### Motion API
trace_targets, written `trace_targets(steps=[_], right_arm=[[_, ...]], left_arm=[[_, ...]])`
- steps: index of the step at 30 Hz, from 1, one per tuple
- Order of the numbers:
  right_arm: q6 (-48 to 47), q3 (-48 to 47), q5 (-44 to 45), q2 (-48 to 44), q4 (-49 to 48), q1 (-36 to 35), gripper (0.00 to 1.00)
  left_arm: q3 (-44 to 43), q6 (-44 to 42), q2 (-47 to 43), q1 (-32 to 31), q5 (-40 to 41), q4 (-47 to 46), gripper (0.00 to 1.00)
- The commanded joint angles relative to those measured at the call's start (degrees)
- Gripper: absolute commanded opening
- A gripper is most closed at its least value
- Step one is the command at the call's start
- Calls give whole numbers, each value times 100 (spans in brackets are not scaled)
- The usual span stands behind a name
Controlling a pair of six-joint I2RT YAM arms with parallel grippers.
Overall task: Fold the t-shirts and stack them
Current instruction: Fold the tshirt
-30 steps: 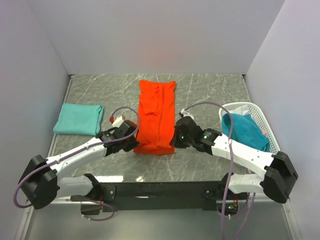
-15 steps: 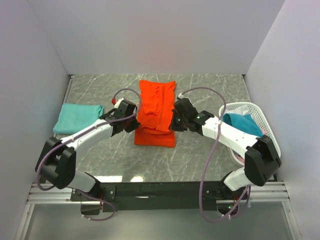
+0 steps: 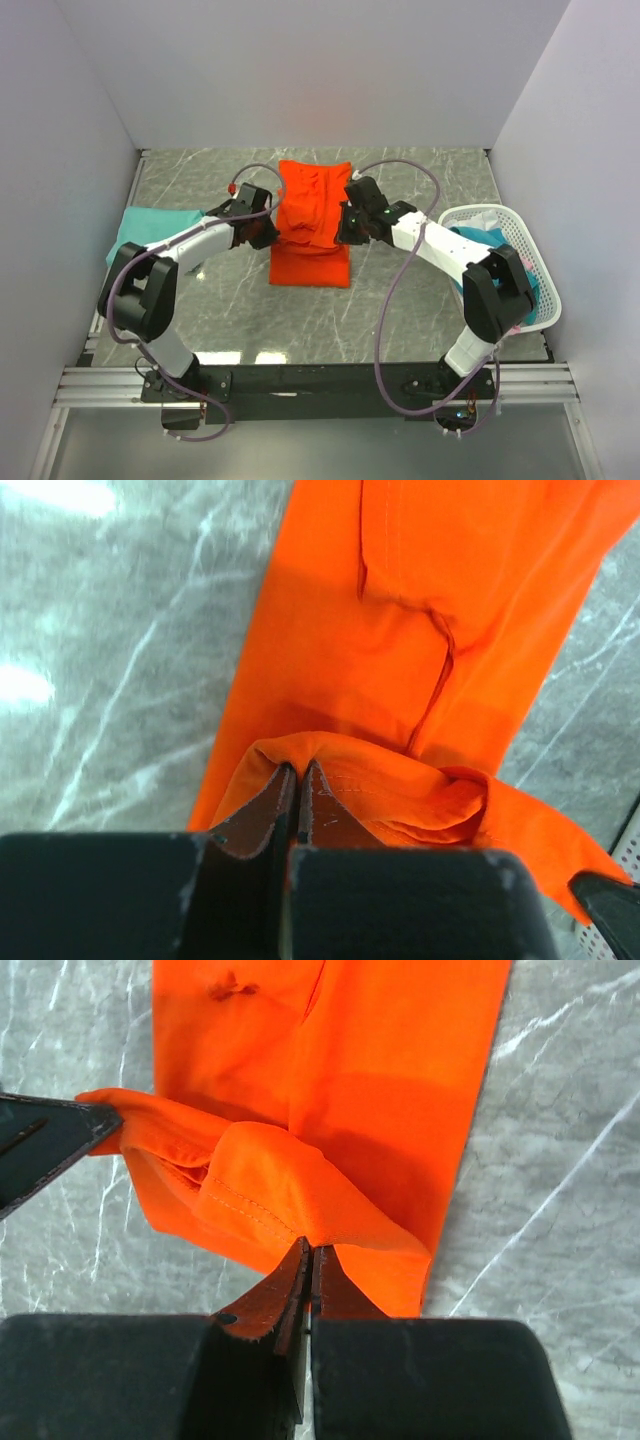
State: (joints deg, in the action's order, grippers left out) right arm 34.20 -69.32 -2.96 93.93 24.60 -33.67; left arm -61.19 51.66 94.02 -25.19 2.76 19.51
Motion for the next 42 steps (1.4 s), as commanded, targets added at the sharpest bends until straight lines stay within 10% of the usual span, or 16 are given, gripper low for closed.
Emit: trace_targets(steps=[1, 21, 27, 30, 42], right_arm=[[-124, -354, -108, 187, -131, 106, 0], [-229, -854, -425, 1232, -290, 537, 0], [-361, -1364, -127, 1488, 62, 554, 13], [-413, -1470, 15, 1365, 229, 546, 44], [-458, -179, -249, 204, -359, -174, 69]], left_arm=[[-367, -296, 116, 102, -153, -210, 5], [-912, -578, 1154, 348, -365, -272, 13], [-877, -569, 970, 401, -320, -298, 69], [-711, -500, 619, 401, -294, -290, 95], [1283, 150, -1982, 401, 540, -18, 100]])
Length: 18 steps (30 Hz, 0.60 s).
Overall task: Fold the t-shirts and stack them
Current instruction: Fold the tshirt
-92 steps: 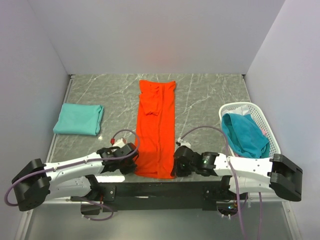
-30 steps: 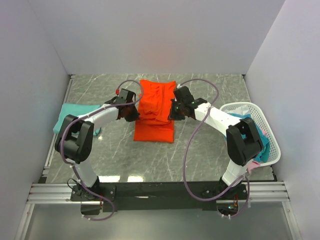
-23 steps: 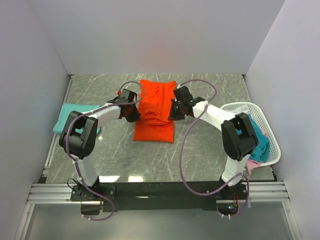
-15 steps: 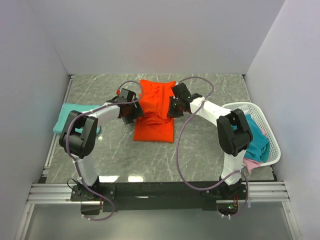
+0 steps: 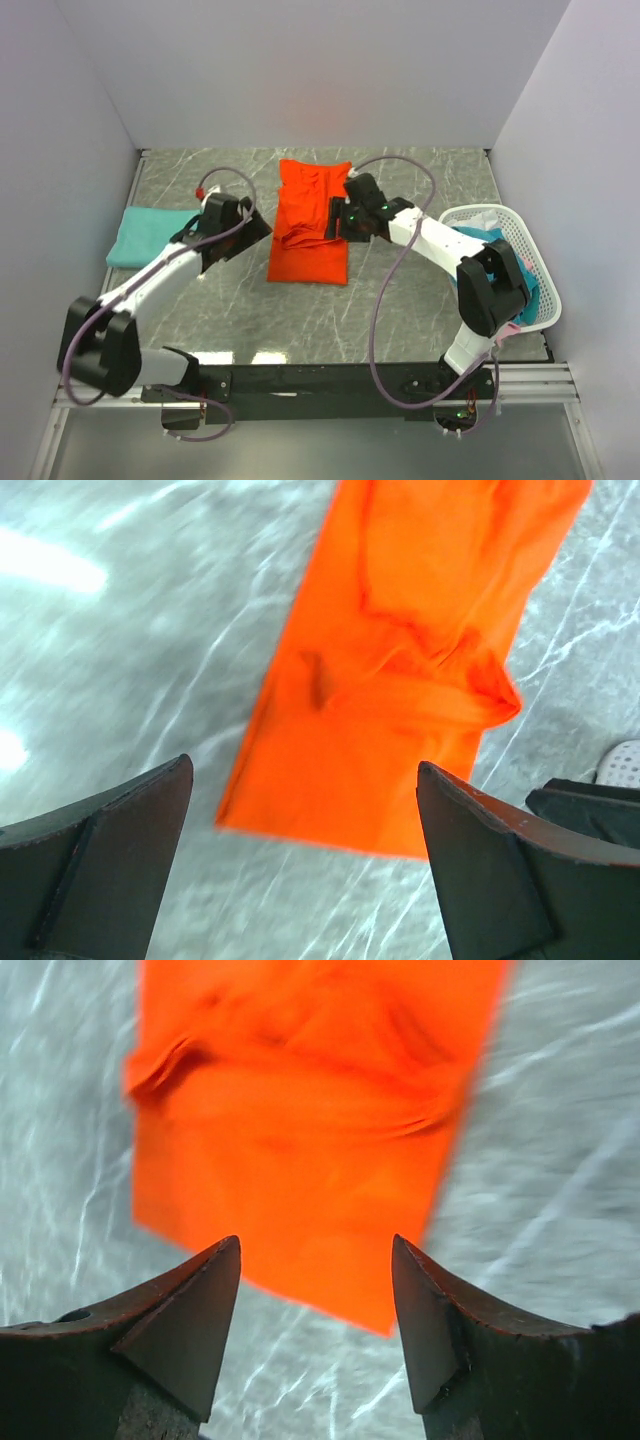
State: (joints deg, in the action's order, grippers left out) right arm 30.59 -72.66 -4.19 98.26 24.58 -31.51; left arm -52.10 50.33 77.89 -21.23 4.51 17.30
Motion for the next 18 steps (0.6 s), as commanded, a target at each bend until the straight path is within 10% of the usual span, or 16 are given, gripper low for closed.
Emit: trace_targets(steps=[1, 18], right_arm=[[-62, 165, -118, -132, -409, -565, 69], [-308, -758, -118, 1292, -999, -1051, 70]], left_arm=[[628, 372, -727, 5, 584, 291, 99], [2248, 900, -3025, -4, 797, 1021, 99]])
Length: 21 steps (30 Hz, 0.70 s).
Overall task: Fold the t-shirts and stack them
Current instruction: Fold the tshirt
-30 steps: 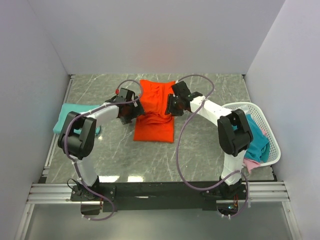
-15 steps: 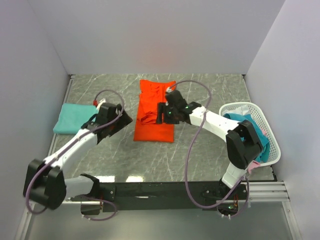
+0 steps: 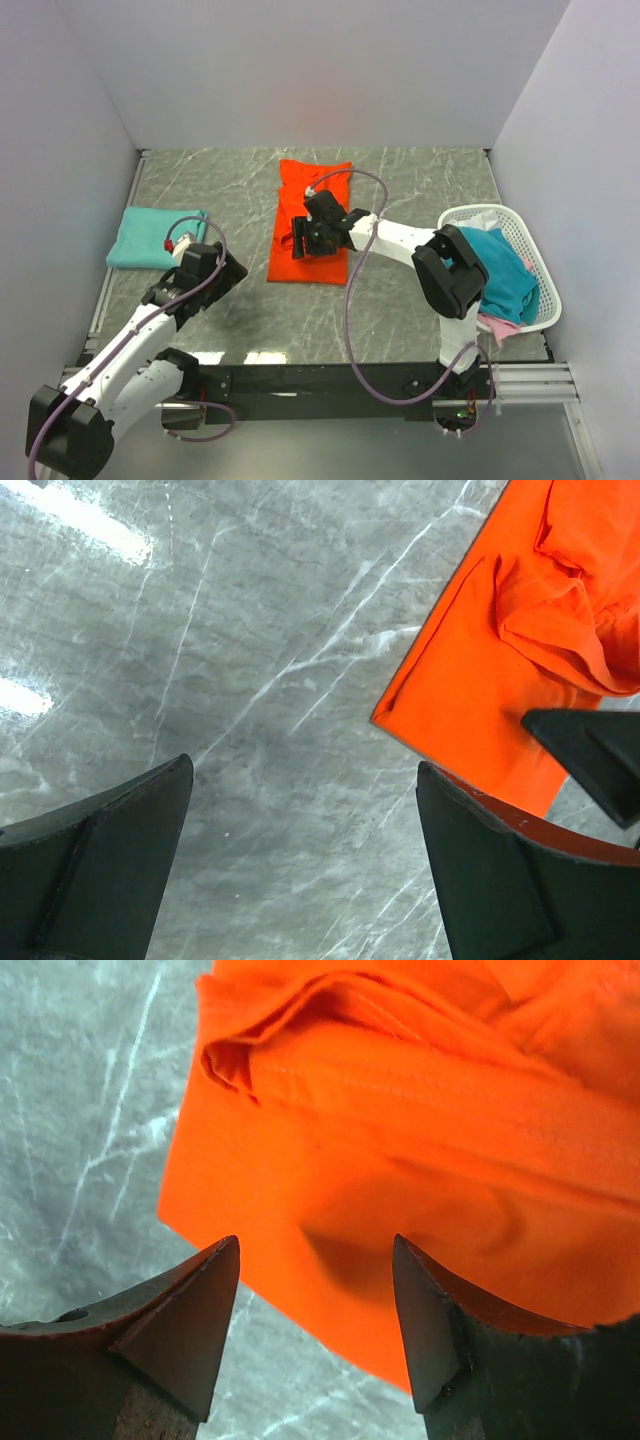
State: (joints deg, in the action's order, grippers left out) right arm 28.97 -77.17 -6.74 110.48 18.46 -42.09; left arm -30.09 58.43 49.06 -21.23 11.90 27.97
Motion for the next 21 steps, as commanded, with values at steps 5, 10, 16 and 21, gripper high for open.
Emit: trace_targets(steps=[5, 10, 16, 21], right_arm=[[-129, -492, 392, 351, -492, 7, 70], [-102, -527, 551, 518, -773, 16, 69], [-58, -606, 850, 563, -1080, 43, 69], [73, -879, 999, 694, -1204, 270, 68]], left_arm=[[91, 45, -116, -4, 14, -116, 100], [126, 72, -89, -4, 41, -177, 99], [170, 63, -54, -3, -30, -239, 99], [179, 37, -54, -3, 5, -213, 99]])
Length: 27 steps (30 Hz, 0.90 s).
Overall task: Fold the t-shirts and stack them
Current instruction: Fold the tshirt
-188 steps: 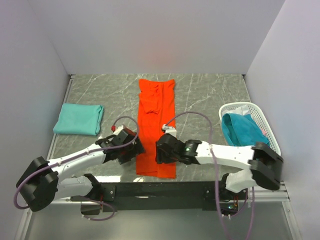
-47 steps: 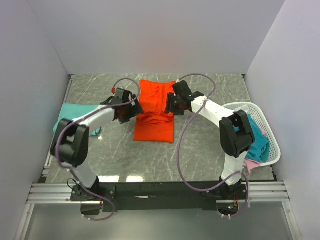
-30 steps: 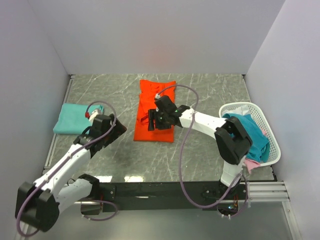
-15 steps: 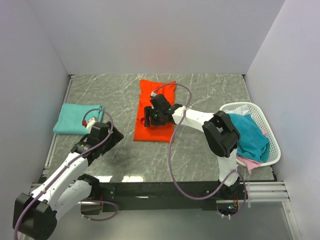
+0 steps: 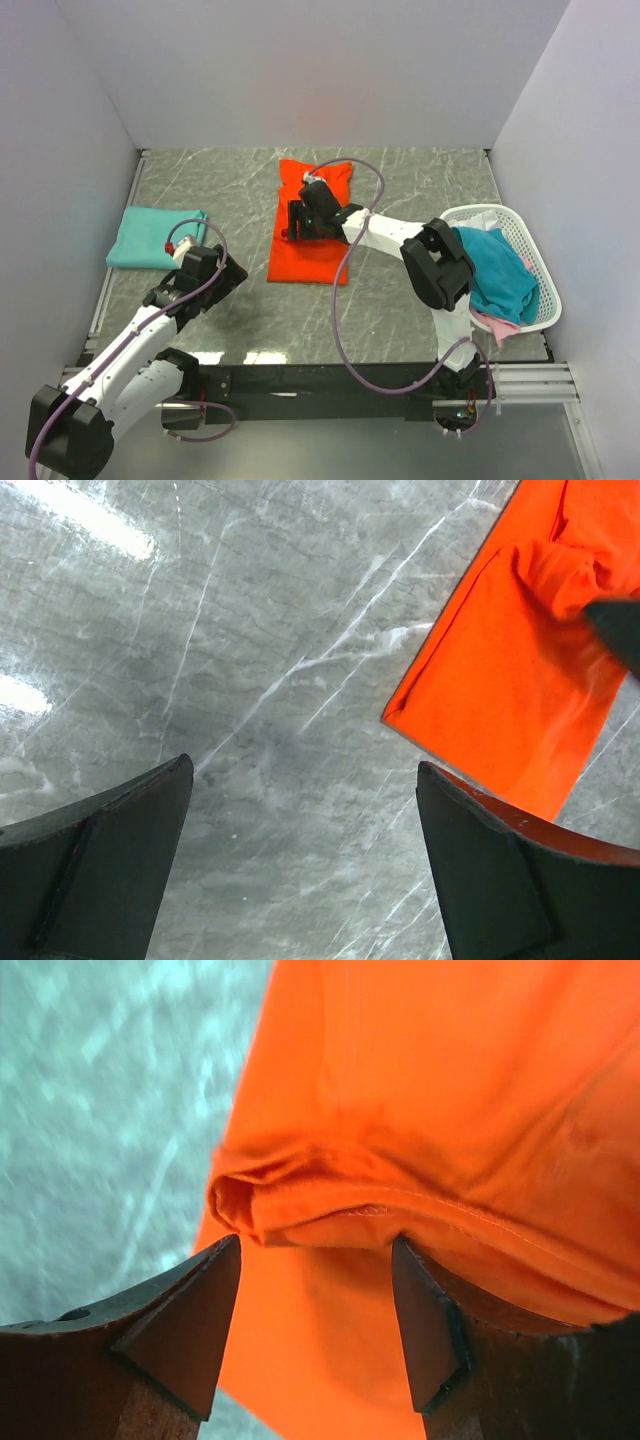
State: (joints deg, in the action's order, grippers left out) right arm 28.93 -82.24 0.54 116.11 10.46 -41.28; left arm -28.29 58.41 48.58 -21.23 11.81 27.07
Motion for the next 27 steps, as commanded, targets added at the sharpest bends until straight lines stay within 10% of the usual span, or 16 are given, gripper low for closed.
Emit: trace_targets(steps=[1, 11, 27], right_arm=[[87, -503, 263, 192, -430, 225, 68], [-238, -1647, 96, 430, 193, 533, 68], [-10, 51, -1513, -276, -537, -249, 70]], left_arm=[[-1, 39, -15, 5, 23, -114, 99], [17, 21, -59, -4, -12, -53, 99], [-18, -76, 134, -4, -302, -352, 100]])
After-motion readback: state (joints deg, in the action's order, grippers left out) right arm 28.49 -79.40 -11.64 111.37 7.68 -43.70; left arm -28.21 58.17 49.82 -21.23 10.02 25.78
